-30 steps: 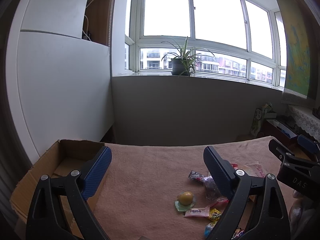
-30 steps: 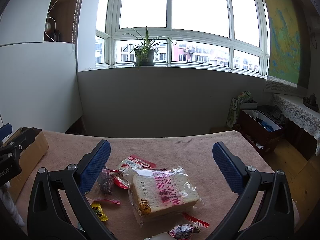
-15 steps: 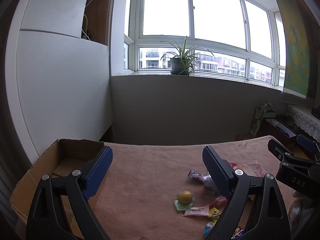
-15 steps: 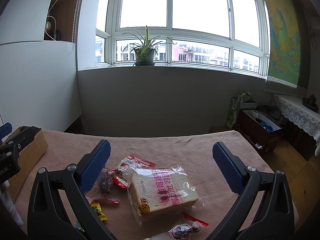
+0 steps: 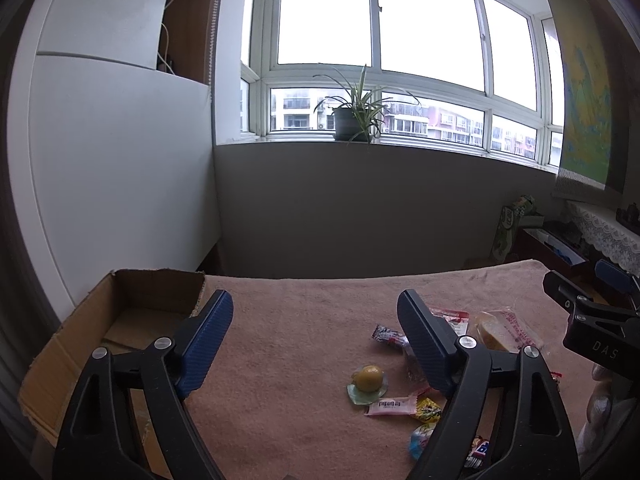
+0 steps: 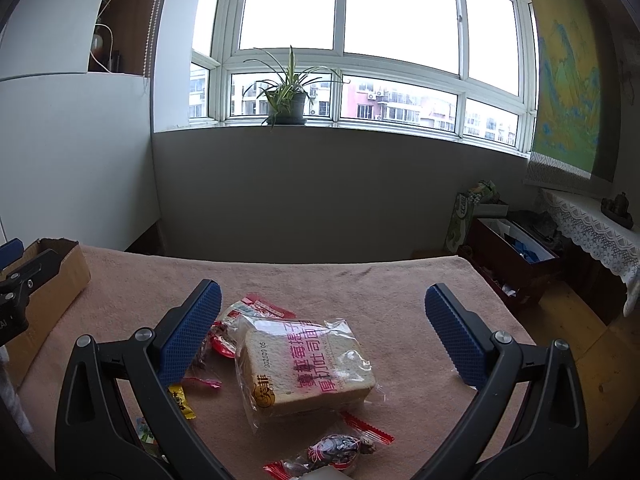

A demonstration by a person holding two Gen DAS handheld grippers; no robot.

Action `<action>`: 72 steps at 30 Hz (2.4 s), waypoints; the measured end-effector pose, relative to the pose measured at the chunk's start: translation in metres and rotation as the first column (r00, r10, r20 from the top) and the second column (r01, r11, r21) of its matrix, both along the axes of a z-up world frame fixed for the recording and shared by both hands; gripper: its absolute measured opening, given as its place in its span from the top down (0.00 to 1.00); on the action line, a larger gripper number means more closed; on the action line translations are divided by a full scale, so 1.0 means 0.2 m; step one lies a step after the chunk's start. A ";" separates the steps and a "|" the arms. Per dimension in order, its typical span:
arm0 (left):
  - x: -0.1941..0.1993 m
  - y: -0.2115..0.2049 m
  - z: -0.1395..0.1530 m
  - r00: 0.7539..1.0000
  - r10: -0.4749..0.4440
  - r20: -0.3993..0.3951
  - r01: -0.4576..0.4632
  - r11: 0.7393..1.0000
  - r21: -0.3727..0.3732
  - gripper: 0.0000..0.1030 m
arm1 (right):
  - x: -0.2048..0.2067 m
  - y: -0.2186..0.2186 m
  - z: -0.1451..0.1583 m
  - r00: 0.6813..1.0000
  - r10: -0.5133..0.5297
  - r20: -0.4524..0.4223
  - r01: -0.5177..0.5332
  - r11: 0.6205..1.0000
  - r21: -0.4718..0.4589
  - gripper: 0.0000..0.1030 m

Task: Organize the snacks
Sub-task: 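Move the right tool to the blue chocolate bar while the left tool approaches the candy egg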

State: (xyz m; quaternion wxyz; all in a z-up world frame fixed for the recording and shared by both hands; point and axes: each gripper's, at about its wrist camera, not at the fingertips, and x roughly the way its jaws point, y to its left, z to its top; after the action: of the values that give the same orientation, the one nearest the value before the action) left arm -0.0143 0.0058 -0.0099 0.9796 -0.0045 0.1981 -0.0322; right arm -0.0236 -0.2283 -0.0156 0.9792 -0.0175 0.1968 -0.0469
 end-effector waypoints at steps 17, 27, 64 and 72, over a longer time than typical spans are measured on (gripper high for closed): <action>-0.10 0.04 -0.08 0.984 -0.110 -0.142 0.100 0.992 -0.073 0.37 | -0.19 -0.09 0.03 0.987 0.107 -0.118 -0.095 0.990 0.100 0.00; -0.14 -0.02 -0.08 0.944 -0.237 -0.230 0.233 0.971 -0.042 0.48 | -0.18 -0.06 0.03 0.946 0.216 -0.242 -0.185 0.972 0.145 0.07; 0.06 -0.24 -0.40 0.749 -0.436 -0.498 0.412 0.896 -0.165 0.56 | -0.12 0.18 -0.38 0.724 0.409 -0.556 -0.379 0.909 0.175 0.27; 0.06 -0.24 -0.42 0.759 -0.426 -0.493 0.391 0.903 -0.178 0.65 | -0.08 0.23 -0.44 0.692 0.416 -0.589 -0.381 0.905 0.192 0.43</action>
State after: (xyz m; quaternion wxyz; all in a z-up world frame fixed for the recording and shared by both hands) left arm -0.0018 -0.0414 -0.0937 0.8574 -0.0012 0.4505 -0.2488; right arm -0.0387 -0.1819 -0.1038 0.8467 -0.0475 0.4984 0.1801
